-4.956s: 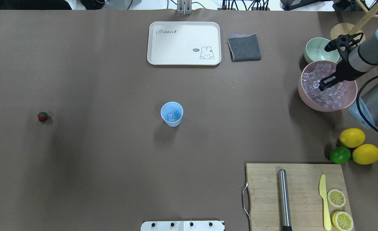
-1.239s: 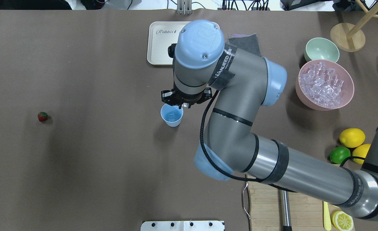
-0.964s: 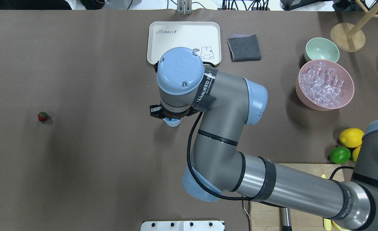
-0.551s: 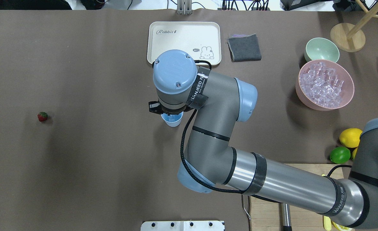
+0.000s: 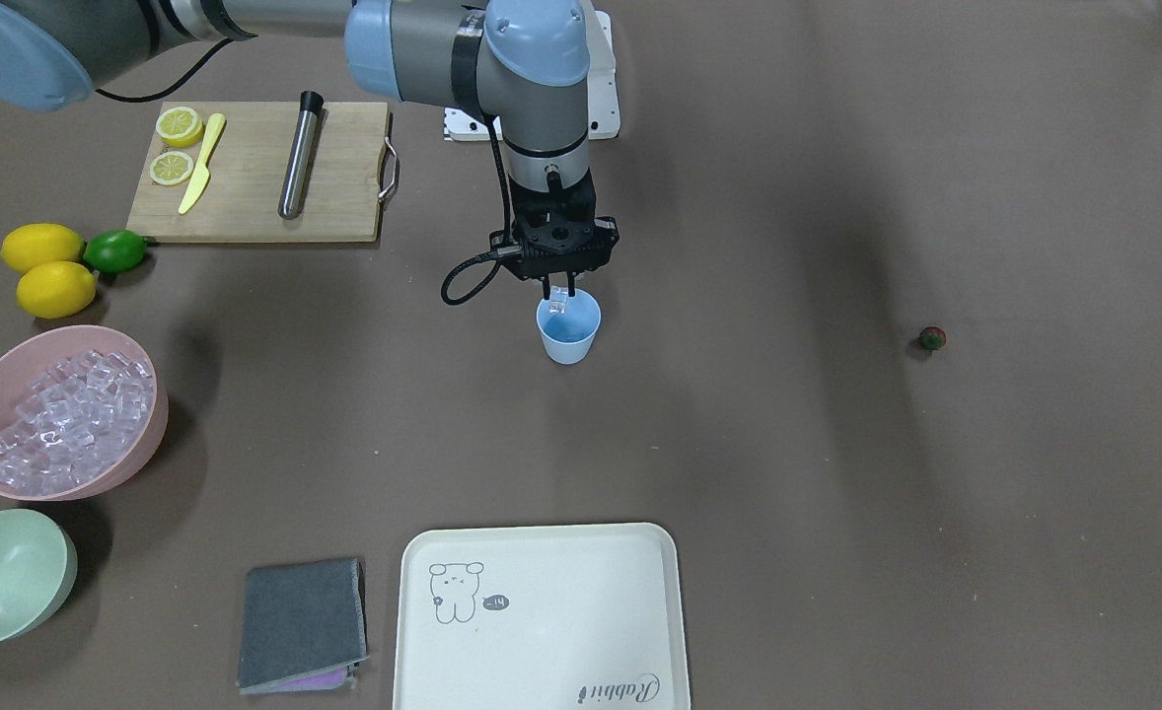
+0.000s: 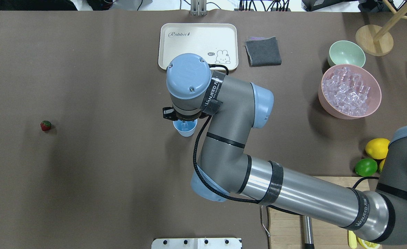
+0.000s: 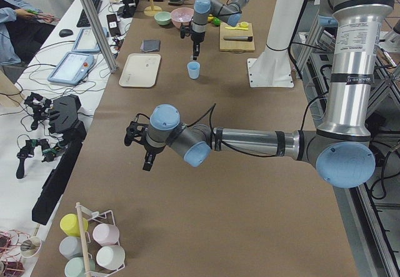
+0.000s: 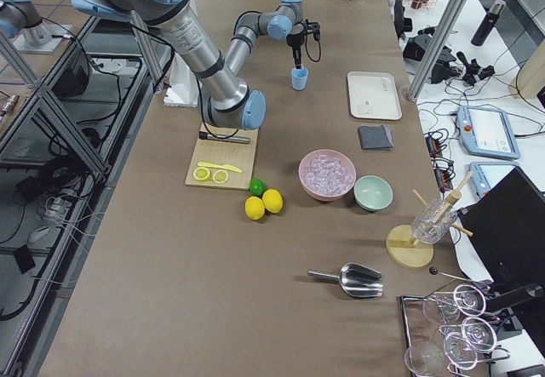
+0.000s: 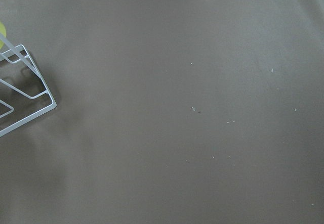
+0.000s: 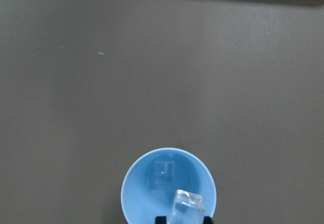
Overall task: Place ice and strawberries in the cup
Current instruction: 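Lower the ice cube into the blue cup and open the right gripper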
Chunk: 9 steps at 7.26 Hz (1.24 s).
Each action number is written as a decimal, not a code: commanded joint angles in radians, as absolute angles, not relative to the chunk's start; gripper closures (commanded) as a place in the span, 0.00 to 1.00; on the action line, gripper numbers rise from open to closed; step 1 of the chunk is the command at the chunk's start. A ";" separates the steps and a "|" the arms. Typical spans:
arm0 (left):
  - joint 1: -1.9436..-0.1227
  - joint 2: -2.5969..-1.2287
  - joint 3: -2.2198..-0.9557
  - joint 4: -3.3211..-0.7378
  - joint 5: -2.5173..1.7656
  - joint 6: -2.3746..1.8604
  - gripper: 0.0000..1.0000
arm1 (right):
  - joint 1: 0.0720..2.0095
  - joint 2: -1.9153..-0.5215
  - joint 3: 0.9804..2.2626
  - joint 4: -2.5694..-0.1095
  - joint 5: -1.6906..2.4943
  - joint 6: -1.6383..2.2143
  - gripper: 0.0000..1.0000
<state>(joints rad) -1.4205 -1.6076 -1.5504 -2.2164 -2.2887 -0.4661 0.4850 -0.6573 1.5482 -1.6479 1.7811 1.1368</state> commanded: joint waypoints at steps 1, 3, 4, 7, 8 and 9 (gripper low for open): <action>-1.420 -1.606 -1.548 -2.217 -2.289 -0.463 0.03 | 0.465 -0.655 1.528 -1.647 1.778 1.140 0.93; -1.420 -1.605 -1.554 -2.217 -2.289 -0.465 0.03 | 0.465 -0.657 1.528 -1.646 1.776 1.138 0.92; -1.420 -1.603 -1.554 -2.217 -2.289 -0.465 0.03 | 0.465 -0.657 1.528 -1.646 1.776 1.138 0.91; -1.420 -1.603 -1.548 -2.230 -2.289 -0.466 0.03 | 0.465 -0.657 1.520 -1.646 1.758 1.138 0.51; -1.420 -1.603 -1.548 -2.230 -2.289 -0.466 0.03 | 0.463 -0.655 1.519 -1.631 1.758 1.140 0.35; -1.420 -1.603 -1.548 -2.230 -2.289 -0.466 0.03 | 0.463 -0.658 1.491 -1.561 1.758 1.144 0.25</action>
<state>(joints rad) -1.4205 -1.6030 -1.5482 -2.2301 -2.2887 -0.4663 0.4638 -0.6561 1.5132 -1.6190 1.7585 1.1403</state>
